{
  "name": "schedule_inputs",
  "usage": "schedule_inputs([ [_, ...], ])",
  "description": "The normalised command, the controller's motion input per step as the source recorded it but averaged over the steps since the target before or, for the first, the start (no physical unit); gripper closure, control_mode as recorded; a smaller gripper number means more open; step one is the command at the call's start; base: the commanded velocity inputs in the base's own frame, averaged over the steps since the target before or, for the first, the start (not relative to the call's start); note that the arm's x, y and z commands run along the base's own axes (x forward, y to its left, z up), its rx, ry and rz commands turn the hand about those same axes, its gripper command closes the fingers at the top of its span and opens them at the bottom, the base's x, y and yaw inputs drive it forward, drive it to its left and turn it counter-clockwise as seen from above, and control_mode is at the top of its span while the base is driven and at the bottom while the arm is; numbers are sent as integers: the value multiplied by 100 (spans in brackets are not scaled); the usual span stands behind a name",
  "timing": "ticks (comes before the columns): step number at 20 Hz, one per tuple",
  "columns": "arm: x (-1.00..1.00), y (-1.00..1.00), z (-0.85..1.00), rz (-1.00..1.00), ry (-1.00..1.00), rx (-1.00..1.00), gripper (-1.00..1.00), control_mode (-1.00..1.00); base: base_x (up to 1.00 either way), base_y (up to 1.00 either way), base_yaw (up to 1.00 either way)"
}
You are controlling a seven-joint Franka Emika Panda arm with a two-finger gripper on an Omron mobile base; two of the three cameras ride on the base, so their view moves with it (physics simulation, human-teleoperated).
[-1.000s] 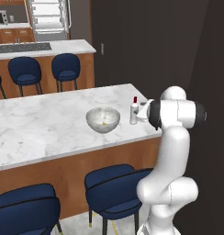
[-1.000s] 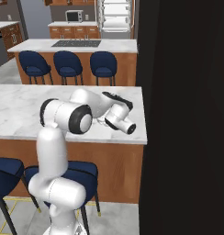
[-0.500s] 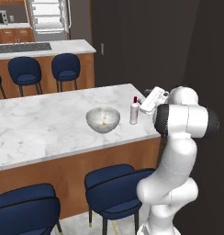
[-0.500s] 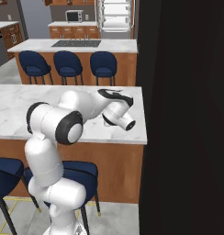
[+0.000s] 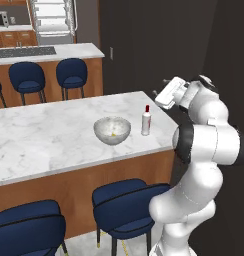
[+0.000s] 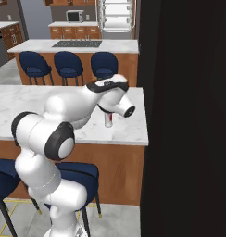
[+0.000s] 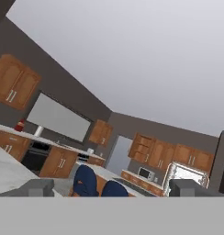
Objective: There is a bowl on the dining counter. Grab a lemon wedge from the fridge and place it in the bowl. Then get the liquor bottle and glass cup from the cabinet and place them next to the bowl.
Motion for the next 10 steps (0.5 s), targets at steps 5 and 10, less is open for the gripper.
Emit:
schedule_inputs([
  [5, -39, 5, 100, -6, 15, 3, -100, -100, 0, 0, 0],
  [10, -40, 11, 100, -3, 20, 4, -100, -100, 0, 0, 0],
])
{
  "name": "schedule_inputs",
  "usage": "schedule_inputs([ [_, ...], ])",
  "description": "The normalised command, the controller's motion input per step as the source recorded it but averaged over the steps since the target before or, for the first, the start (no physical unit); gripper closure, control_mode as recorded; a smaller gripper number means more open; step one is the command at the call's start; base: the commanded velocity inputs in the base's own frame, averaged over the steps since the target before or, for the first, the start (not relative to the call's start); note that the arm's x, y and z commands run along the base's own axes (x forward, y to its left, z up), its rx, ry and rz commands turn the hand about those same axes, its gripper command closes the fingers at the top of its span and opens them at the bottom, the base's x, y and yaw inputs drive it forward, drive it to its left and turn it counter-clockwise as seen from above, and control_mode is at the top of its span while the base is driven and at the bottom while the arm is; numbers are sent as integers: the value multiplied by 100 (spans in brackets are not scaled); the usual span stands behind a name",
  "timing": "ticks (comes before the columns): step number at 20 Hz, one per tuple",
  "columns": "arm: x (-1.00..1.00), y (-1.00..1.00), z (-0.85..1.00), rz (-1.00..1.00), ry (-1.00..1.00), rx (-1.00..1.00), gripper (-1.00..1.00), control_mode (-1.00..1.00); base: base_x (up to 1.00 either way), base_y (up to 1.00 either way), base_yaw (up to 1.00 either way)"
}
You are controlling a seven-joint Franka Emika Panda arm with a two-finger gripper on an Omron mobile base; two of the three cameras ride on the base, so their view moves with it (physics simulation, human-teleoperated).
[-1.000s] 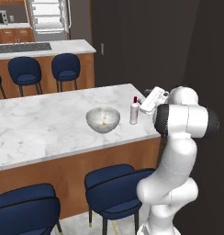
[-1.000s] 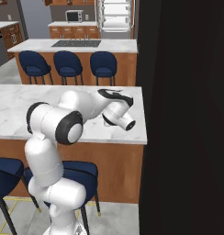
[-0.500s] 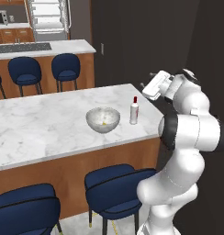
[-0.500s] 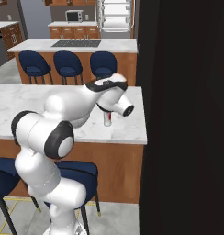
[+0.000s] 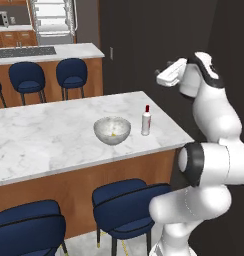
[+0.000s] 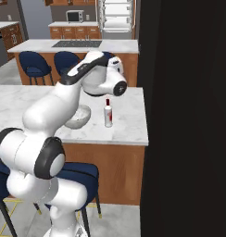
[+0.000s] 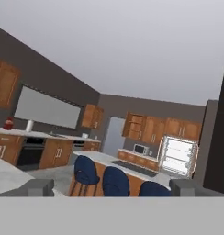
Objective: There is a bowl on the dining counter. Grab a lemon wedge from the fridge and place it in the bowl. Then get the liquor bottle and glass cup from the cabinet and place them next to the bowl.
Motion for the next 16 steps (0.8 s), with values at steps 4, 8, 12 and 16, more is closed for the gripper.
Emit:
schedule_inputs([
  [4, -44, 20, 77, -2, 23, 5, -100, -100, 0, 0, 0],
  [8, -55, 30, 37, -2, 24, 2, -100, -100, 0, 0, 0],
  [12, -74, 28, 9, -1, 19, 0, -100, -100, 0, 0, 0],
  [16, -95, 29, 0, -2, 15, 0, -100, -100, 0, 0, 0],
])
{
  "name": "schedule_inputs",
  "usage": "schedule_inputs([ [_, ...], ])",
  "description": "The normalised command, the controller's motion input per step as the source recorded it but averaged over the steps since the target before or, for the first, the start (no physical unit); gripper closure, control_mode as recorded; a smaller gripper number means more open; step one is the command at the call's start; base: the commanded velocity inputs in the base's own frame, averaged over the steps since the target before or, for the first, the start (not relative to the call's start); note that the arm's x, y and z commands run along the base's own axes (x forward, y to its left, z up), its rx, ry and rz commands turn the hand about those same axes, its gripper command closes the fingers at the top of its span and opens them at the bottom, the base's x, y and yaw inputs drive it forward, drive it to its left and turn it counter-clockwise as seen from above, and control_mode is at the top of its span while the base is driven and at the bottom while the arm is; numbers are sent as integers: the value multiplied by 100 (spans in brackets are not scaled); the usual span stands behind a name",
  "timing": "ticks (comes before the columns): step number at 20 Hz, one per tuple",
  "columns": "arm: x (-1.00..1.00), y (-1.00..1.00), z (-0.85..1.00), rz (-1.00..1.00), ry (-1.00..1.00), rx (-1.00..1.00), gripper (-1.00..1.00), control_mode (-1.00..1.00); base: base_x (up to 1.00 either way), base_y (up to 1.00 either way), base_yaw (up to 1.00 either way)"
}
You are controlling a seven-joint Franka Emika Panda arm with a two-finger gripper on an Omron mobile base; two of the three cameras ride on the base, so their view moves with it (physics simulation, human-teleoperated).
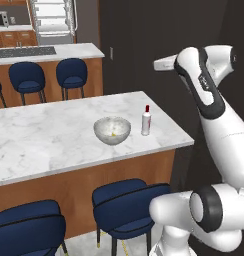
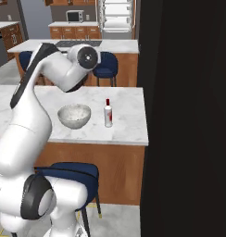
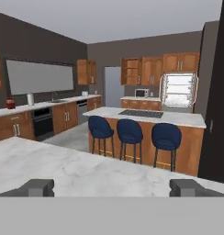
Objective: There is a bowl on the dining counter. Grab a lemon wedge from the fridge and place it in the bowl. Then get the liquor bottle and glass cup from the cabinet and place them next to the bowl.
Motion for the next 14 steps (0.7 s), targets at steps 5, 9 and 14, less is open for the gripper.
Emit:
schedule_inputs([
  [5, -100, 27, 0, -5, 12, 0, -100, -100, 0, 0, 0],
  [9, -94, 23, -3, -11, 9, 0, -100, -100, 0, 0, 0],
  [14, -82, 4, -21, -12, 0, 0, -100, -100, 0, 0, 0],
])
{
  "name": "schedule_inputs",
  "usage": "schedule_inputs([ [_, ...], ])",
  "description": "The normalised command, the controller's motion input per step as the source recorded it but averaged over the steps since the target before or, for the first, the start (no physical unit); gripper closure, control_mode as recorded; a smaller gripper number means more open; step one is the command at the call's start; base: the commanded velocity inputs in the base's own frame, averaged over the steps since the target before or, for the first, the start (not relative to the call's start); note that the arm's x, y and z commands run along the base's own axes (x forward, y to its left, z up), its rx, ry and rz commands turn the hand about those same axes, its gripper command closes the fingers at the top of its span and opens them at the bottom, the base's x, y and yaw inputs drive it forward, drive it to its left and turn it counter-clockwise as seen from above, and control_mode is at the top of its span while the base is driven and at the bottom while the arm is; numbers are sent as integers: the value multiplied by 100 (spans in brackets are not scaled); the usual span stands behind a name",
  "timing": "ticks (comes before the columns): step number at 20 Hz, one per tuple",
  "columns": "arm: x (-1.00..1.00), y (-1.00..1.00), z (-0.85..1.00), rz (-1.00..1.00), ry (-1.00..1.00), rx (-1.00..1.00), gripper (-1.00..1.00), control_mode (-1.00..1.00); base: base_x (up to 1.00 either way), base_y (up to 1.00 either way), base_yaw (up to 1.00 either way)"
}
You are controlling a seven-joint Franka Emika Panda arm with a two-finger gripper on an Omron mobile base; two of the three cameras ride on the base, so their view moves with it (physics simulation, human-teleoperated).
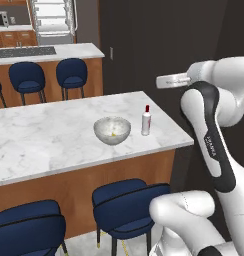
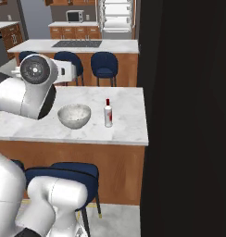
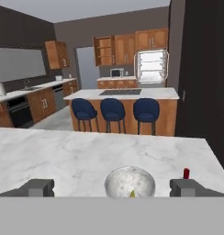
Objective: There is a bowl on the dining counter. Grab a lemon wedge from the fridge and place it in the bowl. Then get the liquor bottle and glass cup from the cabinet and place them next to the bowl.
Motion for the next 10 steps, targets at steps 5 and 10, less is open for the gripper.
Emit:
schedule_inputs([
  [5, -61, 1, -18, -9, 3, 1, -100, -100, 0, 0, 0],
  [10, -66, 13, -9, -10, 4, 1, -100, -100, 0, 0, 0],
])
